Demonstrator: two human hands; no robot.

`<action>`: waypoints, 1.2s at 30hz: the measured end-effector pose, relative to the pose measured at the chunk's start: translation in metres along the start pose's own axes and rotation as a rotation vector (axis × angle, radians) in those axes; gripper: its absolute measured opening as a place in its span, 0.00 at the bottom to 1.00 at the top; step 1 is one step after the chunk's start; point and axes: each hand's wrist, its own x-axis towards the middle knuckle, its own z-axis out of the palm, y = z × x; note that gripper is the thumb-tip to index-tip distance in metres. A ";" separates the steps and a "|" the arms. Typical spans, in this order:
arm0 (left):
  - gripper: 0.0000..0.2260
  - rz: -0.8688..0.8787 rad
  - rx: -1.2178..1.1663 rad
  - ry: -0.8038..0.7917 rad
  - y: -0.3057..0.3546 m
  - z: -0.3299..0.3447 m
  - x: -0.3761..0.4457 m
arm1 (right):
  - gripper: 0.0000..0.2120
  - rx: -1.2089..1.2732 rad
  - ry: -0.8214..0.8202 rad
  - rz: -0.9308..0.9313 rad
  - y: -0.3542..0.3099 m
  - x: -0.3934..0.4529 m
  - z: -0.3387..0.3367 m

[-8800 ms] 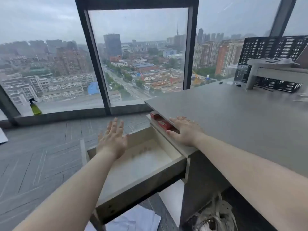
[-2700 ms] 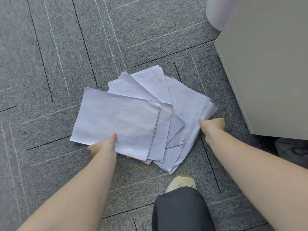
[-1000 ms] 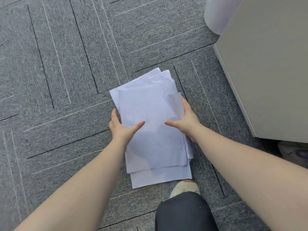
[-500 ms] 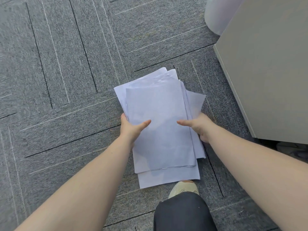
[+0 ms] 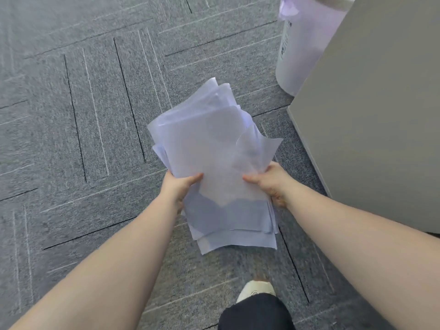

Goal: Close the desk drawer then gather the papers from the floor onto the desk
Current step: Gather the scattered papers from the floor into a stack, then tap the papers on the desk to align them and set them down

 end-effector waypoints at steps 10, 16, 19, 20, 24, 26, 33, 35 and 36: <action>0.23 0.379 -0.074 0.006 0.208 -0.007 -0.090 | 0.07 -0.031 0.113 -0.414 -0.194 -0.097 -0.010; 0.12 0.601 -0.127 -0.064 0.321 -0.018 -0.188 | 0.08 -0.027 0.150 -0.599 -0.303 -0.194 -0.022; 0.16 0.700 -0.153 -0.110 0.370 -0.019 -0.249 | 0.11 0.002 0.171 -0.672 -0.347 -0.249 -0.036; 0.19 0.730 -0.158 -0.129 0.384 -0.019 -0.270 | 0.13 0.010 0.188 -0.697 -0.359 -0.267 -0.043; 0.23 0.861 -0.207 -0.192 0.432 -0.004 -0.358 | 0.04 0.057 0.229 -0.810 -0.403 -0.351 -0.082; 0.21 0.948 -0.231 -0.247 0.450 0.010 -0.405 | 0.04 0.099 0.236 -0.877 -0.418 -0.394 -0.107; 0.18 1.075 -0.254 -0.473 0.476 0.089 -0.553 | 0.14 0.185 0.347 -1.025 -0.433 -0.524 -0.221; 0.18 1.103 -0.256 -0.525 0.475 0.120 -0.589 | 0.14 0.216 0.379 -1.053 -0.425 -0.557 -0.256; 0.17 1.122 -0.259 -0.563 0.474 0.136 -0.605 | 0.12 0.226 0.396 -1.063 -0.420 -0.572 -0.273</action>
